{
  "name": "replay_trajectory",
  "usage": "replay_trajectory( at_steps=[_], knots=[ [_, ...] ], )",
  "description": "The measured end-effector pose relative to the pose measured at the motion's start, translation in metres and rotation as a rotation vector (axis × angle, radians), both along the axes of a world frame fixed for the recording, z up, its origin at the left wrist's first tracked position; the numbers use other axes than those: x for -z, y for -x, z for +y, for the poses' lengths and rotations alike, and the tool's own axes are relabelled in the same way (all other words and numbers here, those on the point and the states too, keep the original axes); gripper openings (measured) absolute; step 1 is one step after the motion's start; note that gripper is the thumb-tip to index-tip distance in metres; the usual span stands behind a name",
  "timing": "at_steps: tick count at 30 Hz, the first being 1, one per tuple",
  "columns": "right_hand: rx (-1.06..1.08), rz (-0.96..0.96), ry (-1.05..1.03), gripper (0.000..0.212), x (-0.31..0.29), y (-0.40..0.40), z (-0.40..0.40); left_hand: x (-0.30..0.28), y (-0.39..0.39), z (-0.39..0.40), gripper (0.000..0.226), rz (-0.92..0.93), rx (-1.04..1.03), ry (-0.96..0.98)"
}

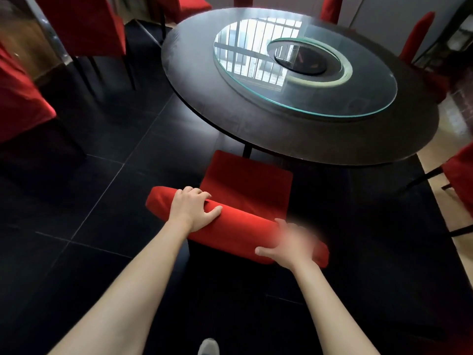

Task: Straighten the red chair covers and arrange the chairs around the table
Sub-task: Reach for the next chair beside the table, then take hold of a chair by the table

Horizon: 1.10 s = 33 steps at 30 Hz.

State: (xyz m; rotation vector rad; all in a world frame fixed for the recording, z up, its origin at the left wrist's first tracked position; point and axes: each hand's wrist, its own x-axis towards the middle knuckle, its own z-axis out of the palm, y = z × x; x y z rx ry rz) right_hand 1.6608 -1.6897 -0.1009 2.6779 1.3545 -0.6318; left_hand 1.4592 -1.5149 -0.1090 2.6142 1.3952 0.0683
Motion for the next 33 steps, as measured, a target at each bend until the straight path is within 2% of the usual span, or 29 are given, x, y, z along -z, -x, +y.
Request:
replay_trajectory(
  at_steps=[5,14,21,25,33],
  knots=[
    [-0.126,0.129,-0.105,0.110,-0.011,0.021,0.031,-0.015,0.040,0.014,0.056,-0.107,-0.153,-0.021],
    [-0.457,0.126,-0.231,0.095,-0.048,0.110,0.149,-0.066,0.161,0.065,0.059,-0.115,-0.437,-0.138],
    [-0.656,0.093,-0.286,0.094,-0.075,0.210,0.250,-0.103,0.282,0.120,0.060,-0.133,-0.614,-0.234],
    [-0.728,0.117,-0.299,0.086,-0.087,0.278,0.308,-0.116,0.352,0.157,0.059,-0.216,-0.711,-0.244],
    [-0.792,0.222,-0.336,0.075,-0.110,0.401,0.409,-0.130,0.461,0.227,0.050,-0.334,-0.798,-0.253]
  ],
)
